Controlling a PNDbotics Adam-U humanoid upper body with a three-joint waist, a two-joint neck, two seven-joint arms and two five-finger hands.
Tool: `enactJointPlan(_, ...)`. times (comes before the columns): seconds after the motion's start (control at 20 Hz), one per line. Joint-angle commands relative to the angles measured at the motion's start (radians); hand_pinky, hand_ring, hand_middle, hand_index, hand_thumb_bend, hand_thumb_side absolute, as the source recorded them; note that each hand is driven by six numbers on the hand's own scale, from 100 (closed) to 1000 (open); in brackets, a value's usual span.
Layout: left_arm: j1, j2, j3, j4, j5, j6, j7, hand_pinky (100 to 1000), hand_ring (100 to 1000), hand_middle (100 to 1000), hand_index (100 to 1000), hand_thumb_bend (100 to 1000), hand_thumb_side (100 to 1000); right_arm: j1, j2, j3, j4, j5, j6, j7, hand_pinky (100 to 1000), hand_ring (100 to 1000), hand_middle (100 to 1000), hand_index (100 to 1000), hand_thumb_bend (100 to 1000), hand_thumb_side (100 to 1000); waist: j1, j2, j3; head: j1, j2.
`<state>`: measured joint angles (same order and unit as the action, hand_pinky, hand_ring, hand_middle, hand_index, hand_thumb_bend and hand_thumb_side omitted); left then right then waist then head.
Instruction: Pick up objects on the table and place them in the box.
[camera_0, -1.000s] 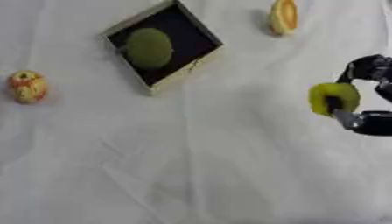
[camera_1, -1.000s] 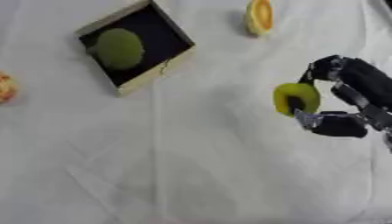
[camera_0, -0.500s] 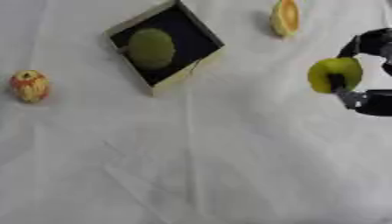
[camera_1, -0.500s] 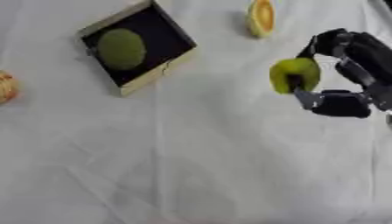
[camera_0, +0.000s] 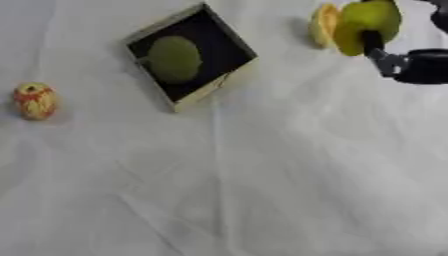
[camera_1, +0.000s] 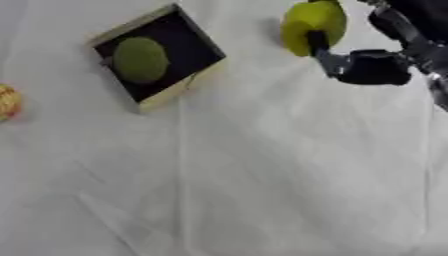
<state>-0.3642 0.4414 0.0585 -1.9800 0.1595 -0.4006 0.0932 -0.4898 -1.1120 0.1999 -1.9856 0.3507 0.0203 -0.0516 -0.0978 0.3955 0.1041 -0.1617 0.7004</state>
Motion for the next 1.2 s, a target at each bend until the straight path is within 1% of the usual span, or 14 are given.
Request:
enactJointPlan(0.05, -0.02, 0.031, -0.006, -0.02, 0.01, -0.003, -0.011, 722, 771, 743, 832, 100, 568, -0.083, -0.001, 0.02, -0.01, -0.021, 0.035, 0.044, 831, 792, 612, 765, 100, 351, -0.014, -0.015, 0.01, -0.023, -0.018)
enactJointPlan(0.15, -0.029, 0.033, -0.01, -0.02, 0.016, -0.006, -0.017, 723, 771, 743, 832, 100, 568, -0.163, 0.034, 0.047, 0.025, -0.026, 0.044, 0.077, 838, 801, 617, 769, 100, 343, -0.016, -0.014, 0.026, -0.037, -0.022)
enactJointPlan(0.3, -0.043, 0.035, -0.017, -0.02, 0.024, -0.008, -0.026, 723, 771, 743, 832, 100, 568, -0.27, 0.105, 0.085, 0.121, -0.02, 0.027, 0.113, 846, 812, 627, 780, 100, 330, -0.022, -0.009, 0.051, -0.055, -0.032)
enactJointPlan(0.5, -0.065, 0.036, -0.026, -0.02, 0.034, -0.009, -0.039, 723, 771, 743, 832, 100, 568, -0.382, 0.203, 0.116, 0.268, 0.003, -0.035, 0.138, 854, 827, 641, 793, 100, 317, -0.034, 0.002, 0.082, -0.072, -0.047)
enactJointPlan(0.6, -0.075, 0.035, -0.03, -0.02, 0.039, -0.009, -0.045, 723, 771, 743, 832, 100, 568, -0.423, 0.247, 0.125, 0.346, 0.033, -0.071, 0.141, 854, 830, 652, 801, 100, 334, -0.039, 0.008, 0.095, -0.082, -0.051)
enactJointPlan(0.75, -0.086, 0.034, -0.033, -0.02, 0.044, -0.009, -0.053, 723, 771, 743, 832, 100, 568, -0.456, 0.296, 0.133, 0.446, 0.088, -0.13, 0.141, 856, 838, 664, 811, 100, 363, -0.046, 0.018, 0.111, -0.095, -0.057)
enactJointPlan(0.85, -0.091, 0.034, -0.034, -0.02, 0.046, -0.009, -0.056, 723, 771, 743, 831, 100, 568, -0.465, 0.315, 0.138, 0.489, 0.114, -0.165, 0.143, 858, 844, 669, 814, 100, 374, -0.051, 0.025, 0.119, -0.1, -0.058)
enactJointPlan(1.0, -0.098, 0.031, -0.036, -0.02, 0.049, -0.007, -0.06, 723, 771, 743, 831, 100, 568, -0.469, 0.334, 0.143, 0.528, 0.137, -0.205, 0.149, 860, 846, 670, 816, 100, 381, -0.055, 0.033, 0.125, -0.1, -0.061)
enactJointPlan(1.2, -0.104, 0.028, -0.039, -0.02, 0.051, -0.007, -0.066, 722, 772, 743, 831, 100, 568, -0.467, 0.35, 0.15, 0.566, 0.162, -0.236, 0.161, 862, 847, 672, 817, 100, 390, -0.056, 0.04, 0.131, -0.1, -0.063)
